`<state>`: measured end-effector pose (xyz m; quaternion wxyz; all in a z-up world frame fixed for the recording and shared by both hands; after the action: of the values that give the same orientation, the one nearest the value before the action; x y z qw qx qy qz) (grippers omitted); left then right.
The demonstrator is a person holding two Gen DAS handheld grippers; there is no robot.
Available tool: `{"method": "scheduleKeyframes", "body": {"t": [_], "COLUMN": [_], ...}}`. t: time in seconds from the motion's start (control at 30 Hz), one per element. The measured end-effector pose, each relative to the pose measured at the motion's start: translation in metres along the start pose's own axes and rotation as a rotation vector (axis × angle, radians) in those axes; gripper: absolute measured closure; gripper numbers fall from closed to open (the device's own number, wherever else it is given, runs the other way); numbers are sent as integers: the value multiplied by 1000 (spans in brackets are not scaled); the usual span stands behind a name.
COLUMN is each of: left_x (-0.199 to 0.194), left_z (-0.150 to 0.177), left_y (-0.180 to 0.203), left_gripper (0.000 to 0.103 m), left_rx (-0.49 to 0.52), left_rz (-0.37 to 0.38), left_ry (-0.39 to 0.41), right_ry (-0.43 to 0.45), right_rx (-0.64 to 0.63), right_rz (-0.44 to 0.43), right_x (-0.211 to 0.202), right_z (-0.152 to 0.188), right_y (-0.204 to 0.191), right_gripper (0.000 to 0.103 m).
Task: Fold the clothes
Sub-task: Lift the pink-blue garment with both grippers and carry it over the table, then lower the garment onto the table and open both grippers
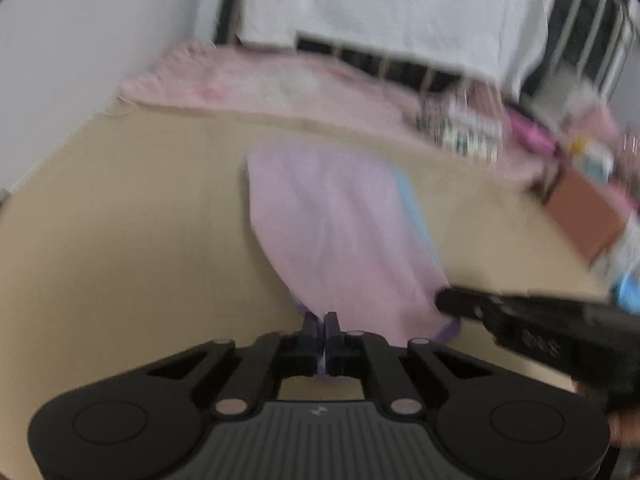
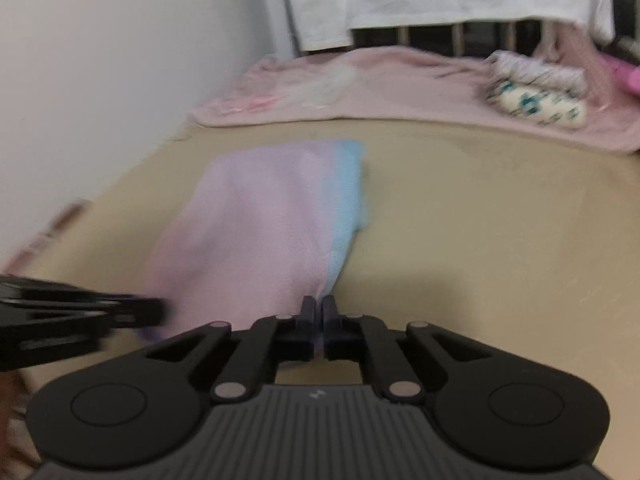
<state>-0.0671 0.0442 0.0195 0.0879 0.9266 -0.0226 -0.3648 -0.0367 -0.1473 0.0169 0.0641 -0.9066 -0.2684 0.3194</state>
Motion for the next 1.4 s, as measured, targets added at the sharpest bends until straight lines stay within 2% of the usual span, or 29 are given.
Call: {"method": "scheduleKeyframes", "body": {"t": [0.07,0.2,0.3,0.43,0.53,0.63,0.77,0.87,1.03,1.1,1.13,1.17,1.2,1.23,1.3,1.33,1.4], "left_x": [-39,-141,-208,-274,-314,-341,-334,-292,-201,-132,-98,-65,-32,-3,17,26,20], "left_z": [-21,-70,-102,-134,-150,-162,-194,-229,-292,-320,-330,-325,-319,-311,-267,-244,-184], "left_y": [-3,1,7,15,26,42,57,64,72,74,74,68,62,55,34,22,-3], "left_gripper": [101,101,101,101,101,101,101,101,100,85,48,29,35,50,47,42,37], "left_rx": [-44,-77,-72,-73,-56,-16,-7,1,18,48,61,69,76,83,103,112,93], "left_rz": [32,178,271,265,301,267,243,207,134,96,68,-2,-71,-128,-113,-99,-48], "left_ry": [102,352,487,623,701,772,784,734,618,488,422,348,274,209,172,156,153], "right_ry": [138,424,583,738,810,855,879,861,734,698,654,568,451,329,234,201,139], "right_rx": [-7,-63,-109,-153,-184,-234,-273,-264,-189,-184,-166,-140,-93,-40,-47,-60,-87], "right_rz": [-22,-71,-108,-111,-98,-71,-14,31,127,206,246,284,327,372,354,328,270], "right_x": [-38,-135,-200,-263,-298,-323,-337,-317,-229,-175,-145,-119,-94,-70,-47,-45,-46], "right_z": [-16,-58,-86,-117,-134,-149,-174,-203,-269,-304,-320,-329,-328,-326,-288,-260,-201], "right_y": [-15,-59,-88,-115,-132,-147,-155,-137,-74,-41,-18,3,22,40,57,59,59], "right_gripper": [100,100,100,100,100,100,100,100,100,96,78,58,35,35,34,30,27]}}
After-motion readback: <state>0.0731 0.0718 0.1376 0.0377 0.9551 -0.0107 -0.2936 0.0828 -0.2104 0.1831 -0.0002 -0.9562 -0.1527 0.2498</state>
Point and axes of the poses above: each gripper's, at about its wrist camera, not at the fingertips, and x roughly the way its jaws point, y to its right, z to its underside, the point moved 3 cm from there along x, roughly the way its jaws point, and after that the axes turned 7 degrees about -z, right-handed, at the moved point
